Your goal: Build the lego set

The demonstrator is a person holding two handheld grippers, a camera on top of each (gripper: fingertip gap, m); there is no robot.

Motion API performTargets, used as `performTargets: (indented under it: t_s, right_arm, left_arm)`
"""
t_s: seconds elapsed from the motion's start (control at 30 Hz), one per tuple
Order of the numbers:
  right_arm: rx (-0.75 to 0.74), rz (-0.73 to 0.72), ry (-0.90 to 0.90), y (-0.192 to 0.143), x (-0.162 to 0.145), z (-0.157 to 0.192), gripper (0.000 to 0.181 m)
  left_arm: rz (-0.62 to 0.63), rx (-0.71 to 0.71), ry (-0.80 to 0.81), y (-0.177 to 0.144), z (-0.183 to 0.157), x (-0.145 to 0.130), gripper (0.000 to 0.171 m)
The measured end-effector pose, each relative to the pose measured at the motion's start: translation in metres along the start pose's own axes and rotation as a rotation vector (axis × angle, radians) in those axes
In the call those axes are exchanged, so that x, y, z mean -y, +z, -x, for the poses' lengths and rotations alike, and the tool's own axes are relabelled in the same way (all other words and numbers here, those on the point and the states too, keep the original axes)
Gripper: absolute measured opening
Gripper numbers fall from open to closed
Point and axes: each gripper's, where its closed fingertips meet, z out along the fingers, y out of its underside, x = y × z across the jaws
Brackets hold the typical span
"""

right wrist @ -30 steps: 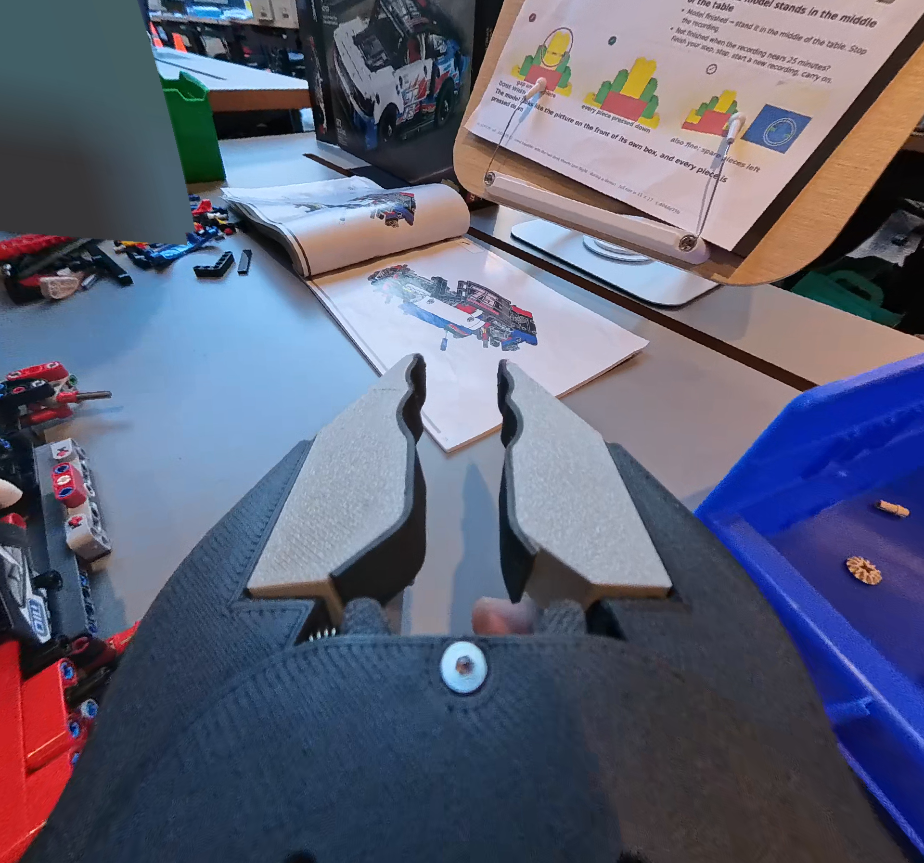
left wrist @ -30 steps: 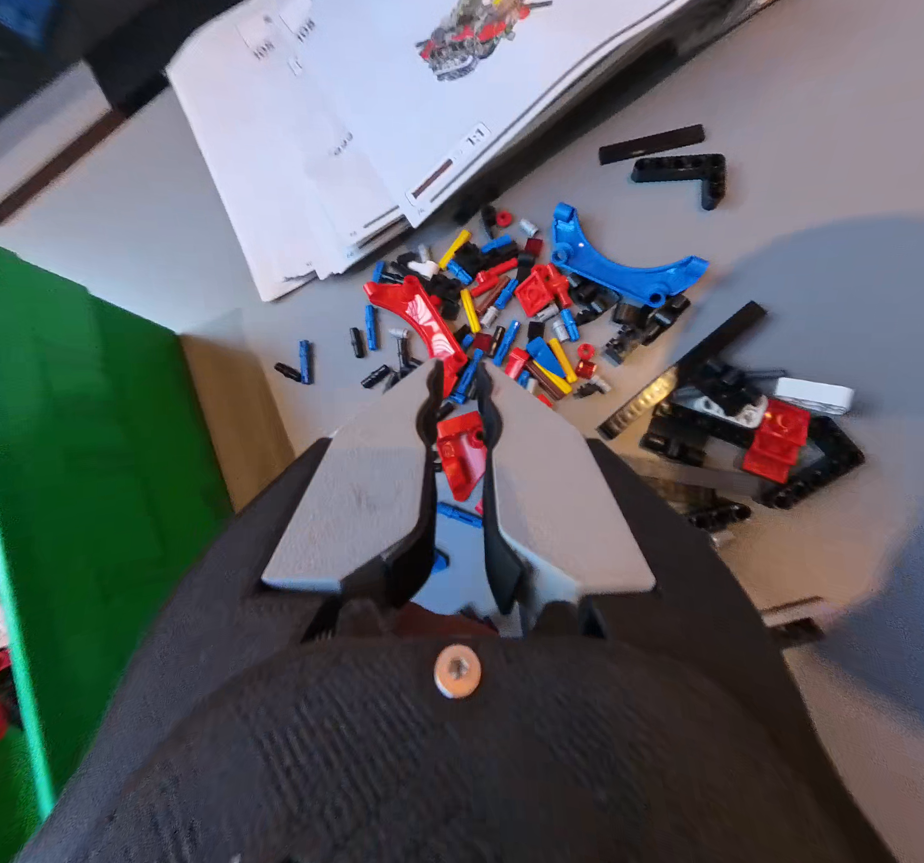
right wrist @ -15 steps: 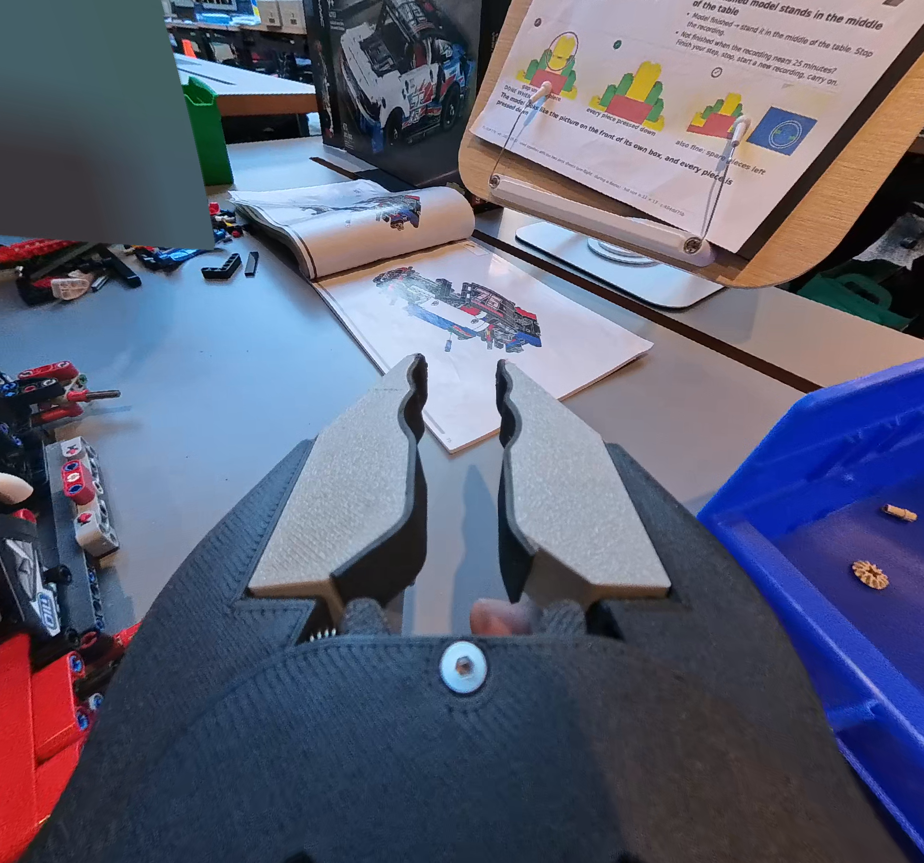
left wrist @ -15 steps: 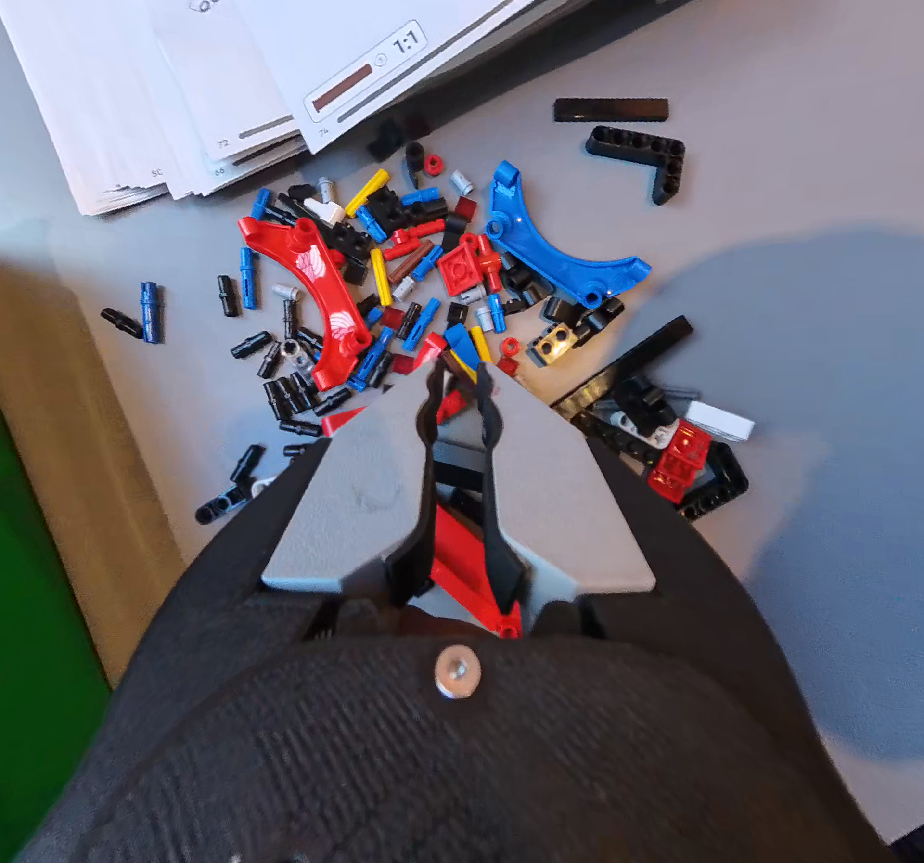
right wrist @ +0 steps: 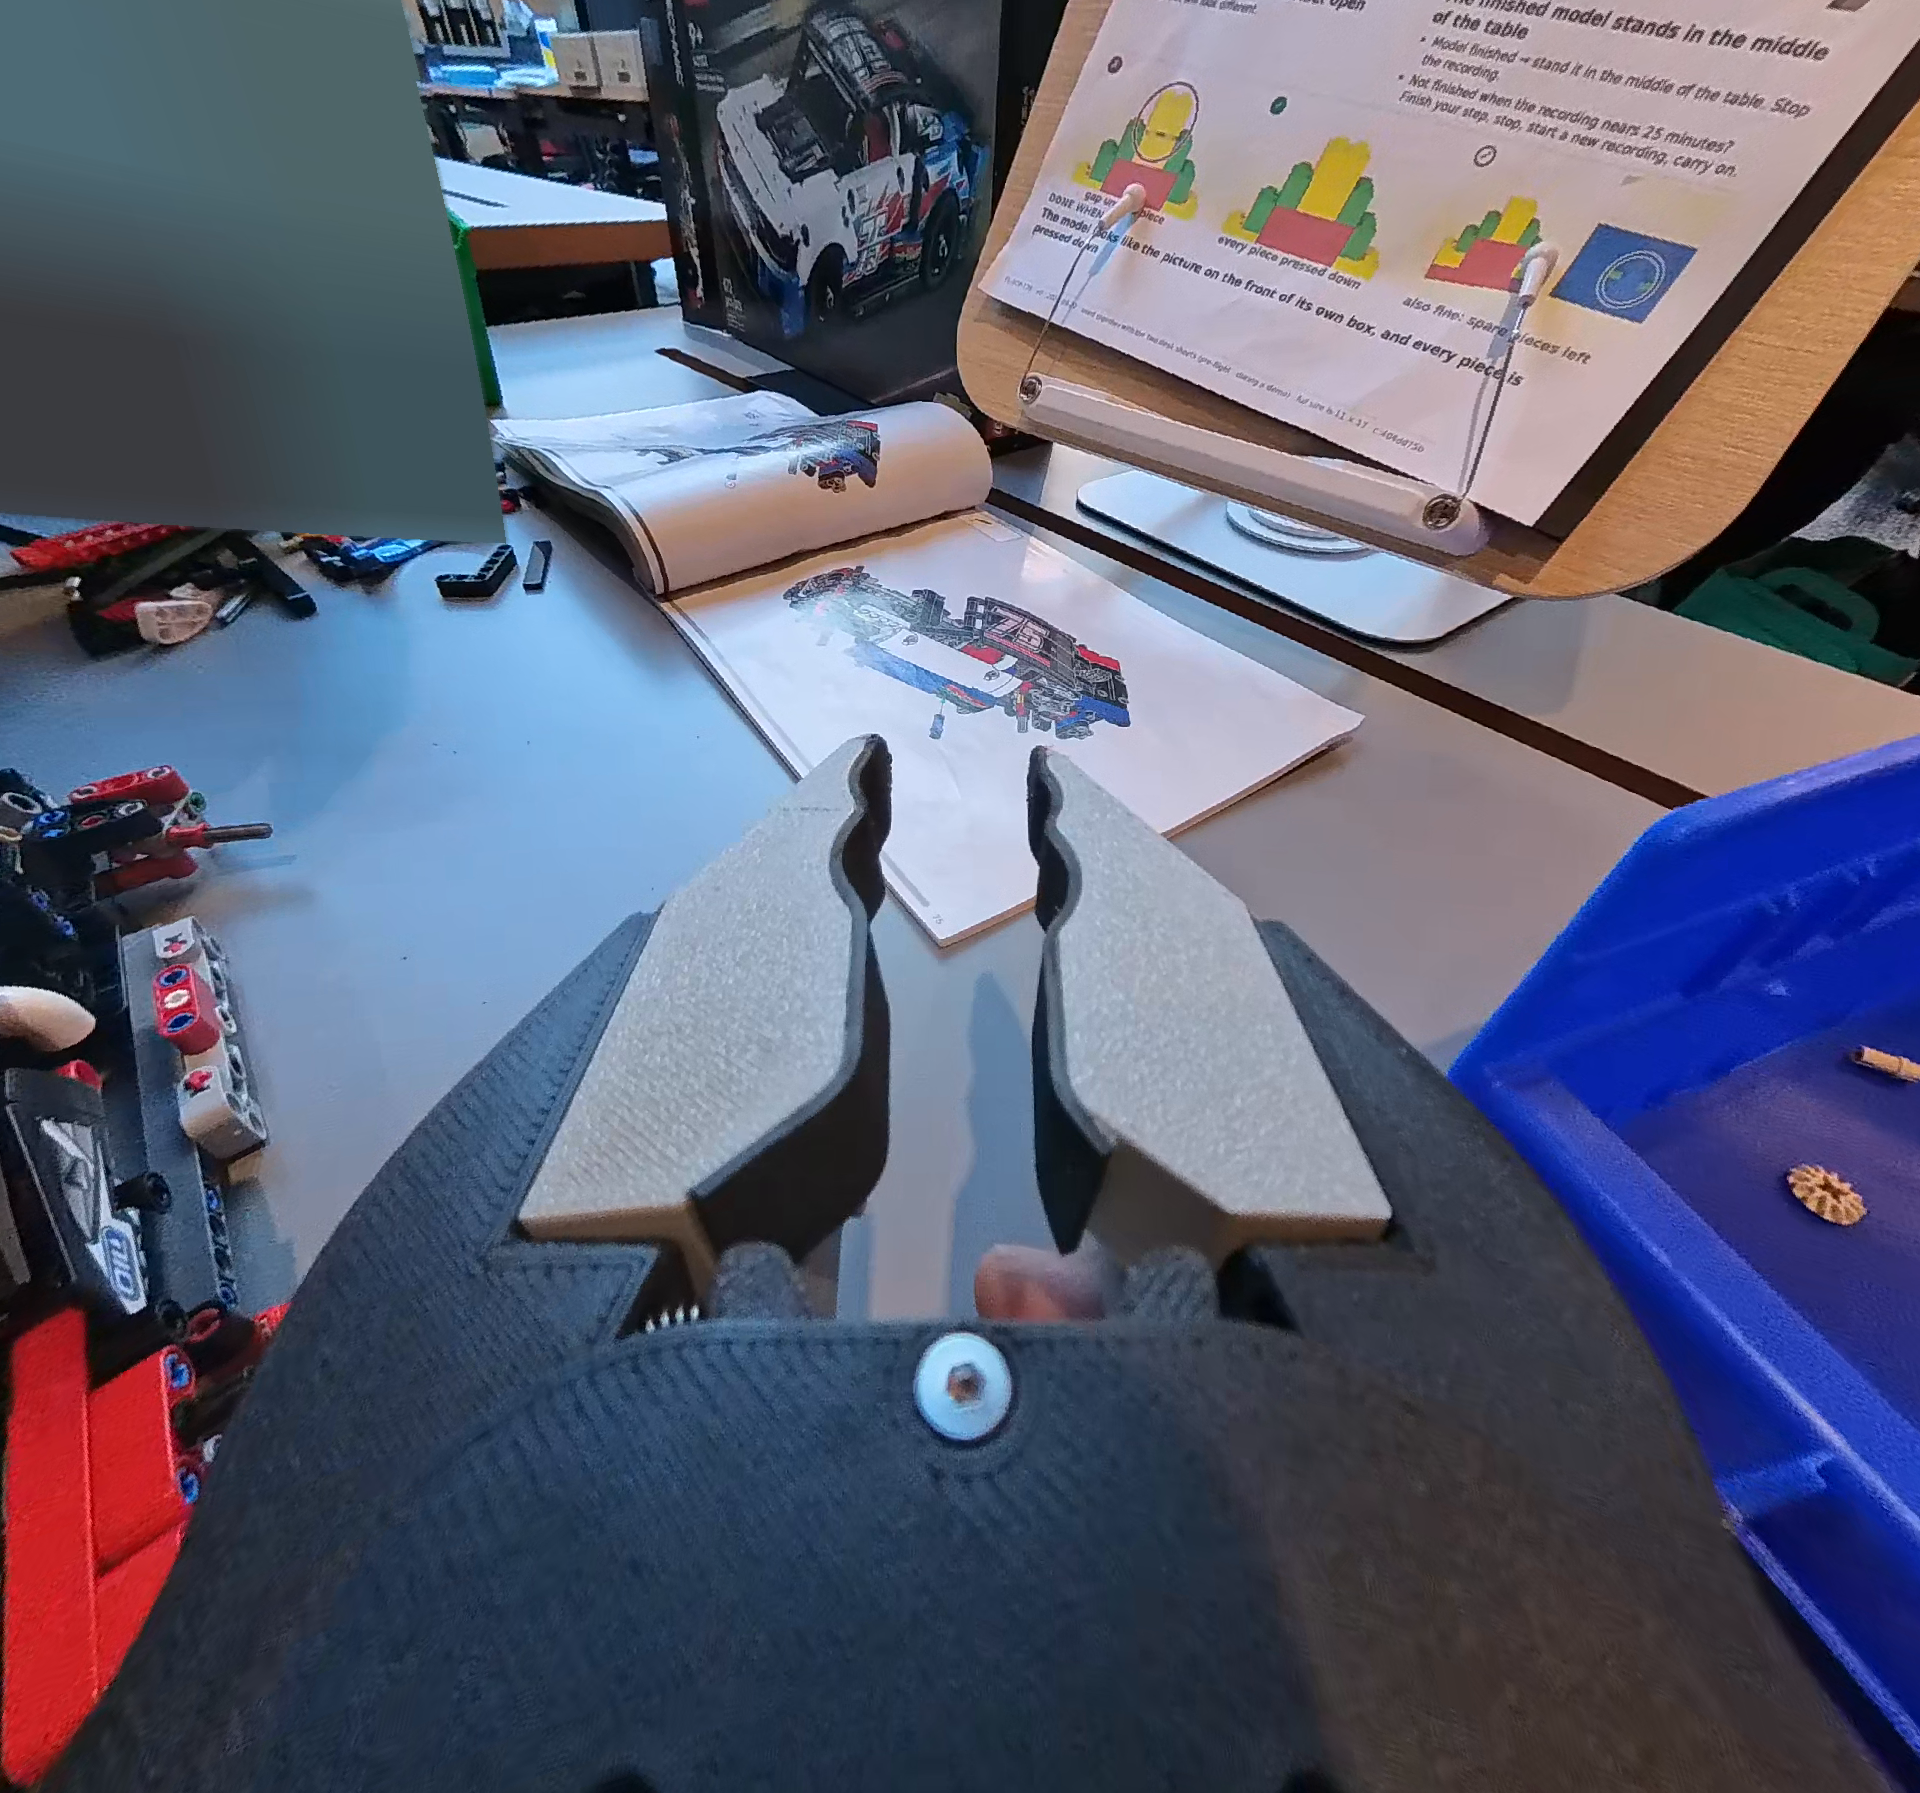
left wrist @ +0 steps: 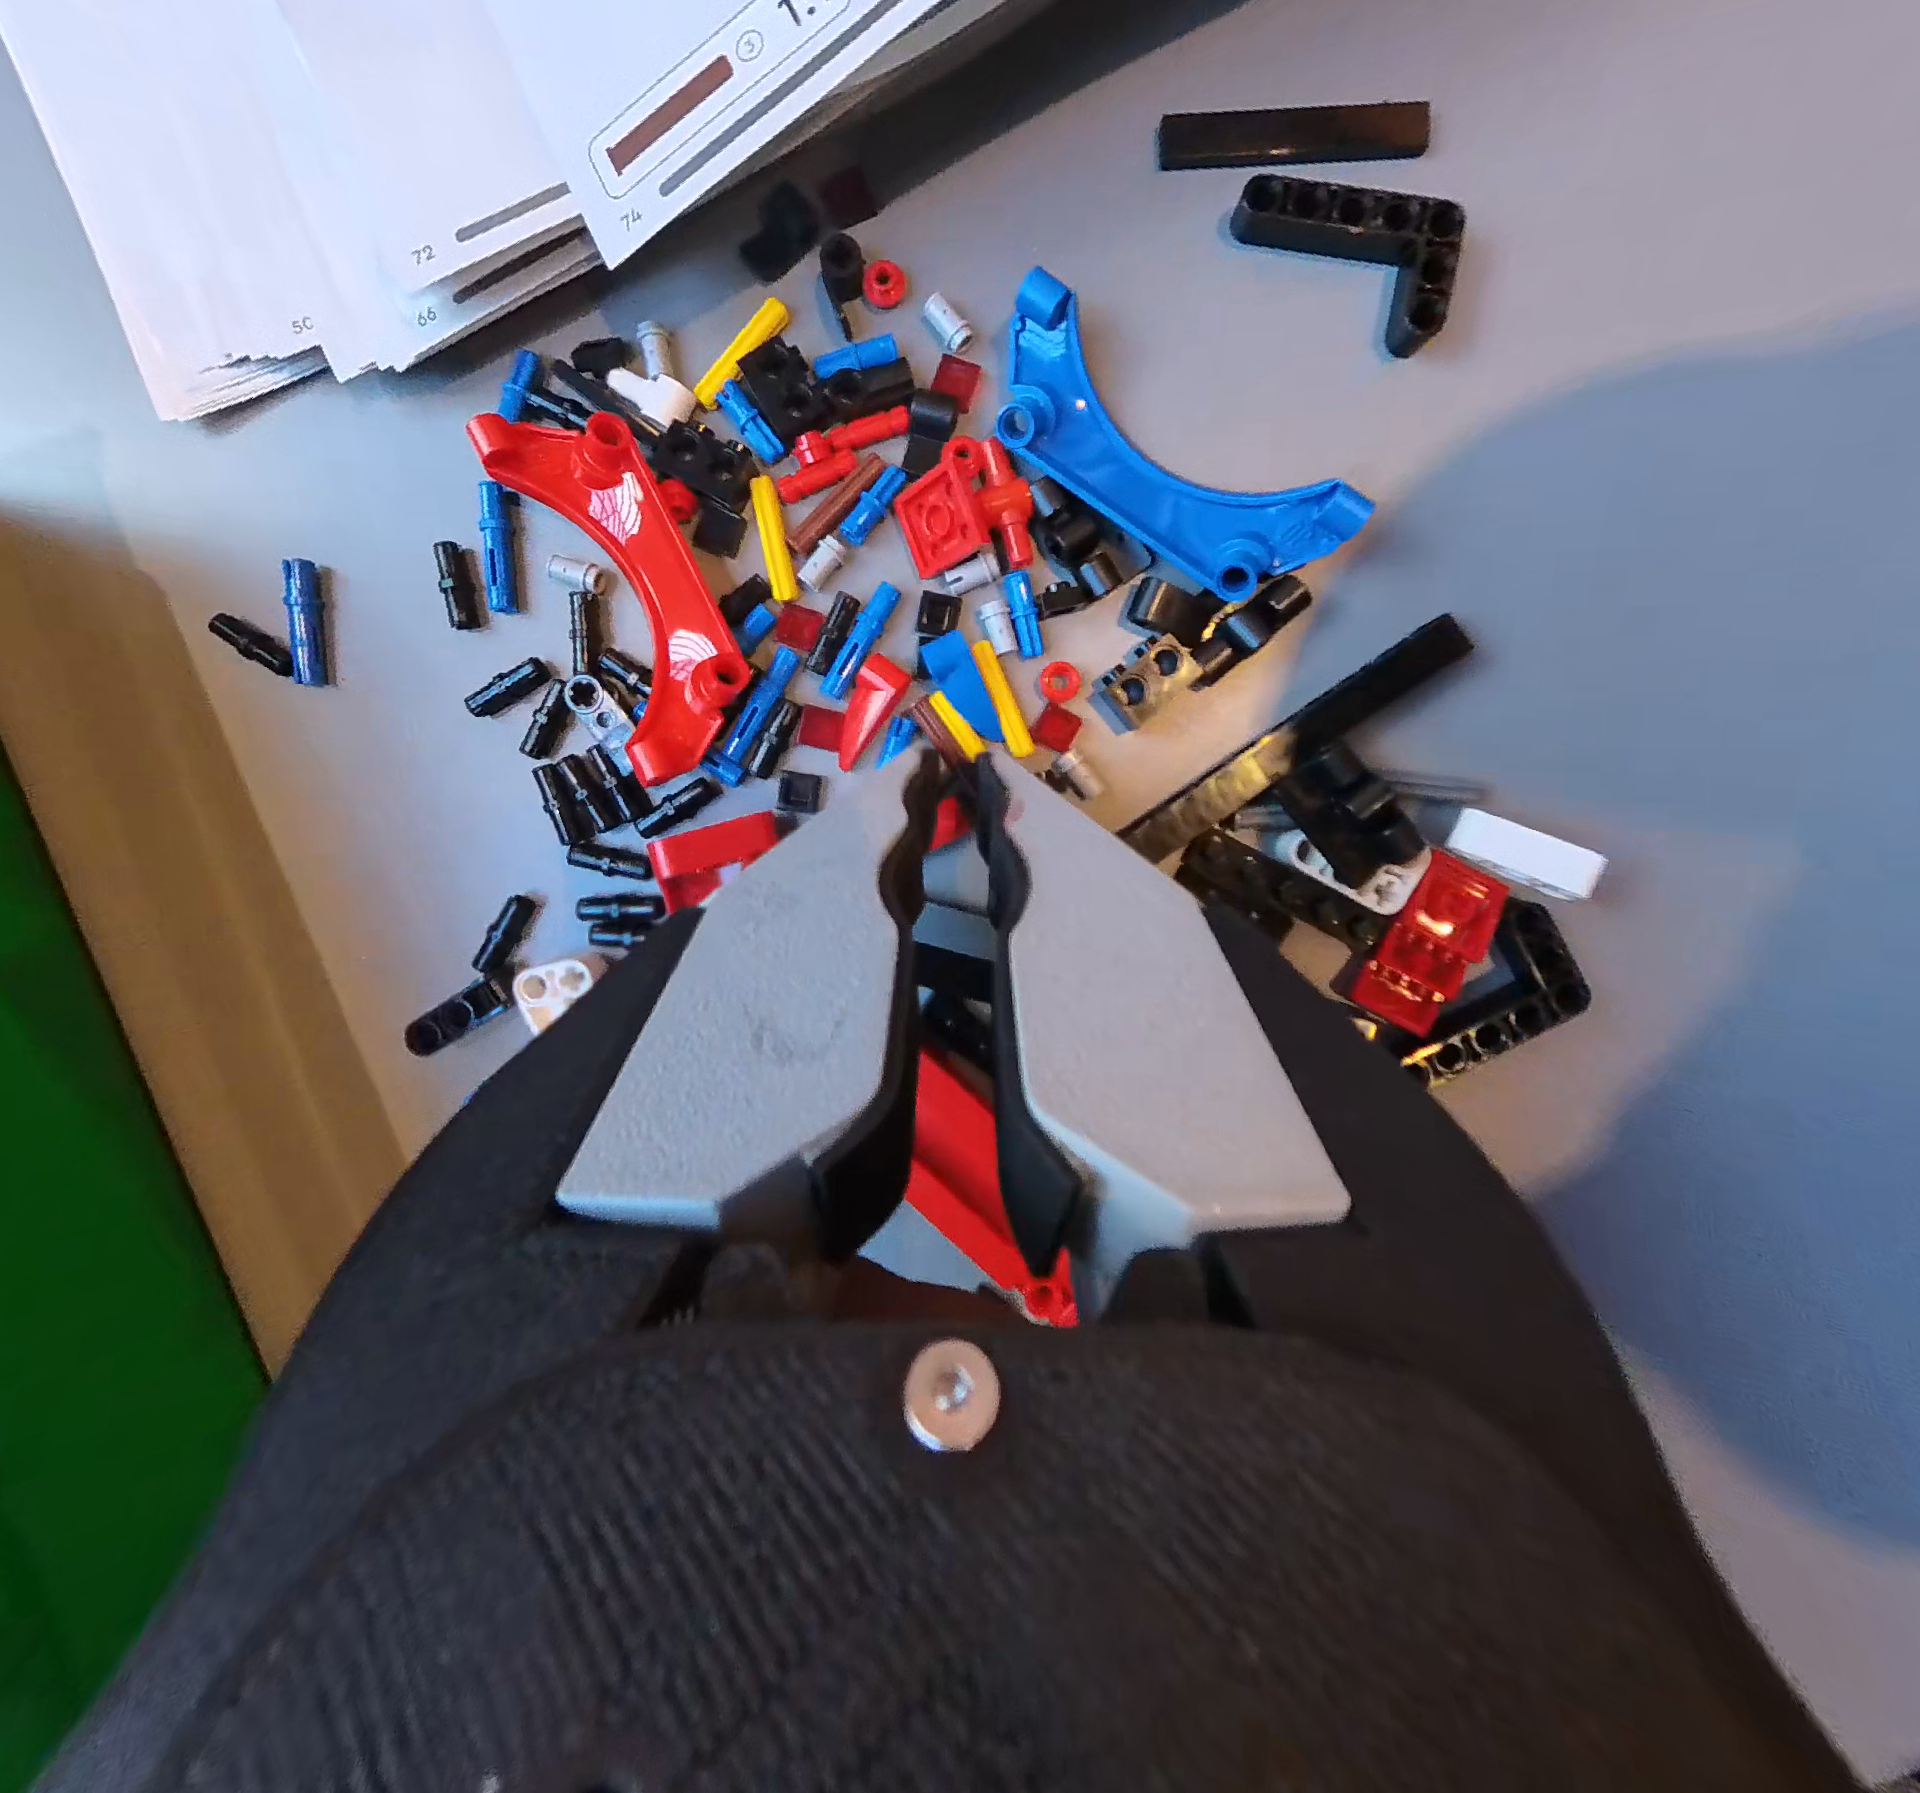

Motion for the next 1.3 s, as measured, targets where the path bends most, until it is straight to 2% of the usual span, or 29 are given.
performTargets:
  t_s: [0.07, 0.3, 0.67, 0.73, 0.8, 0.87, 0.97, 1.1, 1.13, 1.3]
  right_arm:
    - [0.003, -0.001, 0.004, 0.000, 0.000, 0.000, 0.024]
    - [0.010, -0.013, 0.026, -0.002, 0.001, -0.001, 0.024]
    - [0.013, -0.026, 0.055, -0.003, 0.003, -0.003, 0.022]
    - [0.013, -0.028, 0.056, -0.003, 0.003, -0.003, 0.022]
    - [0.015, -0.029, 0.056, -0.003, 0.003, -0.003, 0.021]
    - [0.020, -0.031, 0.056, -0.004, 0.003, -0.002, 0.021]
    - [0.031, -0.034, 0.055, -0.004, 0.004, -0.001, 0.020]
    - [0.052, -0.039, 0.053, -0.005, 0.005, 0.002, 0.018]
    - [0.057, -0.042, 0.054, -0.005, 0.005, 0.003, 0.018]
    - [0.077, -0.089, 0.032, -0.012, 0.022, 0.011, 0.018]
  left_arm:
    - [0.009, 0.001, 0.016, -0.001, -0.002, -0.001, 0.001]
    - [0.079, 0.032, 0.047, -0.001, 0.009, -0.010, 0.007]
    - [0.060, 0.016, 0.063, 0.003, 0.005, -0.003, 0.002]
    - [0.062, 0.033, 0.092, 0.004, 0.005, -0.002, 0.002]
    - [0.046, 0.123, 0.148, 0.002, 0.013, -0.002, 0.002]
    - [-0.036, 0.211, 0.232, -0.008, 0.014, 0.006, 0.002]
    - [-0.351, 0.242, 0.327, -0.044, -0.012, 0.036, 0.001]
    - [-0.883, 0.007, 0.425, -0.104, -0.096, 0.056, 0.001]
    - [-0.963, -0.024, 0.407, -0.114, -0.109, 0.058, 0.001]
    - [-1.122, -0.087, 0.357, -0.136, -0.154, 0.062, 0.001]
